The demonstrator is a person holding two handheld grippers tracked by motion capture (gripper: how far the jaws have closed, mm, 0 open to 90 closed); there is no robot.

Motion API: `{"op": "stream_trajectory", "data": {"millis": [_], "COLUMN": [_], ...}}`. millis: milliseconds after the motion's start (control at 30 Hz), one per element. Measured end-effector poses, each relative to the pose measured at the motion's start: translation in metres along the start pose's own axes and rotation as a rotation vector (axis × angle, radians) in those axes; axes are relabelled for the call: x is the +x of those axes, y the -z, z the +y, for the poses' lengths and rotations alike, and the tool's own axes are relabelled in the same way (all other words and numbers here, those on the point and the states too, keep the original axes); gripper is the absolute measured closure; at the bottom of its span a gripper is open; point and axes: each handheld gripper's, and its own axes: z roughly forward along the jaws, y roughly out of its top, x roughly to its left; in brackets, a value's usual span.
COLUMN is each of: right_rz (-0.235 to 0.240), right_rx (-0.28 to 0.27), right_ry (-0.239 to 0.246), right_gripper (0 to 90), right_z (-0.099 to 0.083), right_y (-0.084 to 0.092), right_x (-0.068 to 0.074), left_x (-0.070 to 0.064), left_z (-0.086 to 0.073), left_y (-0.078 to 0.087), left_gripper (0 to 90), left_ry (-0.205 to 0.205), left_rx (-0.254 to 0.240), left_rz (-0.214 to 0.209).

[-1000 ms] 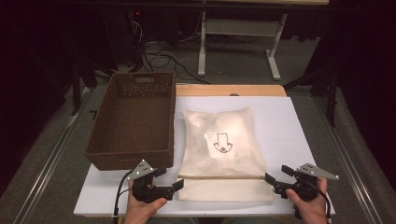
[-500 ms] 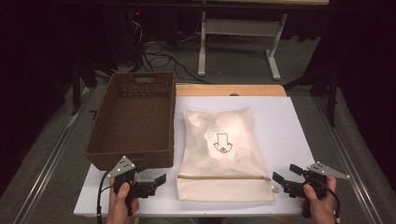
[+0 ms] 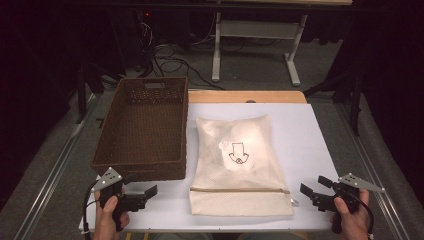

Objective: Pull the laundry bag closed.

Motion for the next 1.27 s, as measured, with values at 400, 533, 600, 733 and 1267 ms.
{"op": "stream_trajectory", "data": {"millis": [400, 533, 600, 733, 1267], "right_rz": [-0.004, -0.017, -0.019, -0.029, -0.072], "right_rx": [-0.026, -0.025, -0.028, -0.025, -0.014], "right_ry": [-0.01, -0.018, -0.024, -0.027, -0.075], "right_gripper": [10.4, 10.6, 10.6, 10.7, 13.2], "right_z": [-0.001, -0.002, -0.002, -0.004, -0.009], "right_y": [0.01, 0.011, 0.012, 0.014, 0.014], "right_x": [-0.012, -0.017, -0.019, -0.022, -0.03], "left_x": [0.037, 0.044, 0.047, 0.053, 0.054], "left_z": [-0.011, -0.015, -0.016, -0.019, -0.02], "left_y": [0.027, 0.036, 0.04, 0.048, 0.05], "left_gripper": [0.4, 0.4, 0.3, 0.3, 0.7], "left_ry": [0.011, 0.001, -0.004, 0.004, 0.001], "left_rx": [-0.007, -0.012, -0.012, -0.024, -0.023], "left_rz": [0.073, 0.079, 0.092, 0.102, 0.099]}}
